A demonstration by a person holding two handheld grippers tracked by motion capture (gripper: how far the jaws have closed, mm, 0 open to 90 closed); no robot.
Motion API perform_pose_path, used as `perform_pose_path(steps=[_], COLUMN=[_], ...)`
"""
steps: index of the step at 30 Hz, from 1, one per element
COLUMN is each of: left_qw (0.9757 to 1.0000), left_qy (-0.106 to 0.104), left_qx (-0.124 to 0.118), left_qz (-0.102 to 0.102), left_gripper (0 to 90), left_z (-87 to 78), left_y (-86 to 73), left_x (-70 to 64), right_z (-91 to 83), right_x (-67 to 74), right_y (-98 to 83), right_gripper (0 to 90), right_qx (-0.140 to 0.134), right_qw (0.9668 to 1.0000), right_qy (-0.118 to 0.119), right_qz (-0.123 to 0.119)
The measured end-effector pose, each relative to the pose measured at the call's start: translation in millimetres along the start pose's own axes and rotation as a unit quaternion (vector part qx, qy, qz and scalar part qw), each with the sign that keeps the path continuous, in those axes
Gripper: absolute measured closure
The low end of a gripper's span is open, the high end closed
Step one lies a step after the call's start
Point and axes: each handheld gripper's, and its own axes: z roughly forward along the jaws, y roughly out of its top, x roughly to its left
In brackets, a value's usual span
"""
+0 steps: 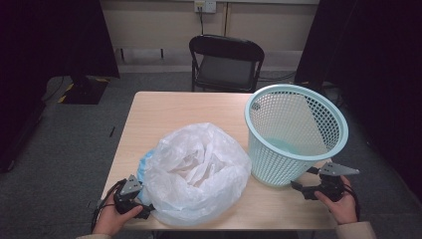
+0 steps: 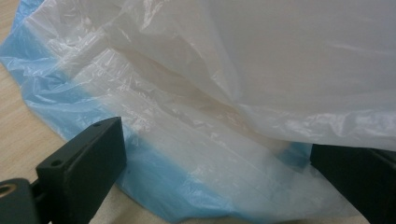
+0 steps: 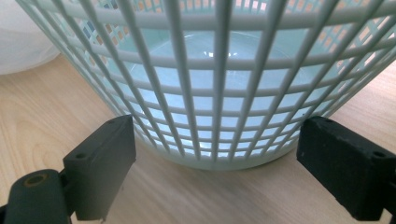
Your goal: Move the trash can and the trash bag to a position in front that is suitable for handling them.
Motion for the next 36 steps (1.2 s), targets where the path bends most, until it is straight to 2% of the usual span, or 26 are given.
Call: perform_pose_path(steps=[16, 23, 25, 27, 29, 30, 31, 36], left_qw=[1.0000, 1.0000, 1.0000, 1.0000, 1.0000, 1.0000, 1.0000, 1.0000], left_qy=[0.000, 0.000, 0.000, 0.000, 0.000, 0.000, 0.000, 0.000], left_qx=[0.000, 0.000, 0.000, 0.000, 0.000, 0.000, 0.000, 0.000], left_qz=[0.000, 0.000, 0.000, 0.000, 0.000, 0.000, 0.000, 0.000], left_gripper=[2.7, 2.7, 2.7, 2.7, 2.7, 2.7, 2.7, 2.7], left_z=[0.0, 0.0, 0.0, 0.0, 0.0, 0.0, 0.0, 0.0], left_y=[0.0, 0.0, 0.0, 0.0, 0.0, 0.0, 0.0, 0.0], left_x=[0.0, 0.0, 0.0, -0.1, -0.1, 0.0, -0.1, 0.0], right_z=[16.0, 9.7, 7.7, 7.9, 9.1, 11.0, 12.3, 18.6], right_x=[-1.0, 3.6, 11.1, 15.2, 24.2, 31.4, 33.4, 34.6], right_y=[8.9, 1.4, -7.6, -11.1, -15.9, -17.3, -17.1, -17.7], right_gripper=[10.6, 10.7, 10.7, 10.7, 10.7, 10.6, 10.6, 10.6], right_qx=[-0.002, 0.034, 0.051, 0.061, 0.081, 0.092, 0.095, 0.101], right_qw=[1.0000, 0.9994, 0.9987, 0.9981, 0.9962, 0.9943, 0.9936, 0.9929], right_qy=[-0.004, -0.008, 0.001, 0.005, 0.018, 0.022, 0.027, 0.031], right_qz=[-0.006, -0.005, -0.001, -0.007, -0.027, -0.049, -0.054, -0.056])
